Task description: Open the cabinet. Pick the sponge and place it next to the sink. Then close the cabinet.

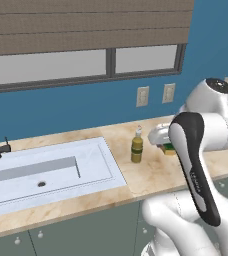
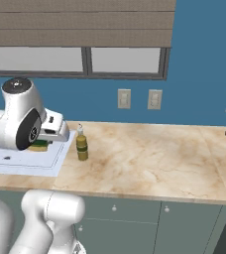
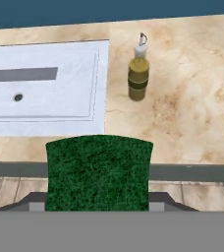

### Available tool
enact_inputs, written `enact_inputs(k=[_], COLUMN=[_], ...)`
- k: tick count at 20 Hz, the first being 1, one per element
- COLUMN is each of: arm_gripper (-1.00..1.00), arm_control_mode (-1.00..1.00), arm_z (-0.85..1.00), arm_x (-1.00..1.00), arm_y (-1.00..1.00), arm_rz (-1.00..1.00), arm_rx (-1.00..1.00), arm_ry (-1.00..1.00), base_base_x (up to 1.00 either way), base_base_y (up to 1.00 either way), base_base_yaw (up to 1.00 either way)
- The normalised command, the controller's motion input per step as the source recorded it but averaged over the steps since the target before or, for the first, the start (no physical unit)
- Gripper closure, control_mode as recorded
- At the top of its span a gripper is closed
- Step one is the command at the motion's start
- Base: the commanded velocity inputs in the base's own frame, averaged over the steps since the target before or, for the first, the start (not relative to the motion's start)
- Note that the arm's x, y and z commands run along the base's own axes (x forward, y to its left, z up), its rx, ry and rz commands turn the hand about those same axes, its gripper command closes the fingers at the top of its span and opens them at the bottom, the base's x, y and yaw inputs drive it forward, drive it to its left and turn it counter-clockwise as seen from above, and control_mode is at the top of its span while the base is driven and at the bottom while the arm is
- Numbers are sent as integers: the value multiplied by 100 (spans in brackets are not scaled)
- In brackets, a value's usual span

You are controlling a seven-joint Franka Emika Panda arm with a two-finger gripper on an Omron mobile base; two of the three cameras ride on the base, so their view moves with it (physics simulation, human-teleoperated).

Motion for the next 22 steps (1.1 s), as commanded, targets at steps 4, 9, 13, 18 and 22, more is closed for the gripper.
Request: enact_inputs(k=[4,9,13,18,22], arm_gripper=[100,100,100,100,100], arm_control_mode=[-100,-100,-100,-100,-100], arm_z=[-47,-53,-71,-77,-41], arm_x=[0,0,0,0,8], arm_y=[0,0,0,0,0], arm_rz=[0,0,0,0,0], arm_rx=[-1,-6,-5,0,0], arm_ry=[0,0,0,-8,-1], base_base_x=[0,0,0,0,0], base_base_y=[0,0,0,0,0], base_base_yaw=[0,0,0,0,0])
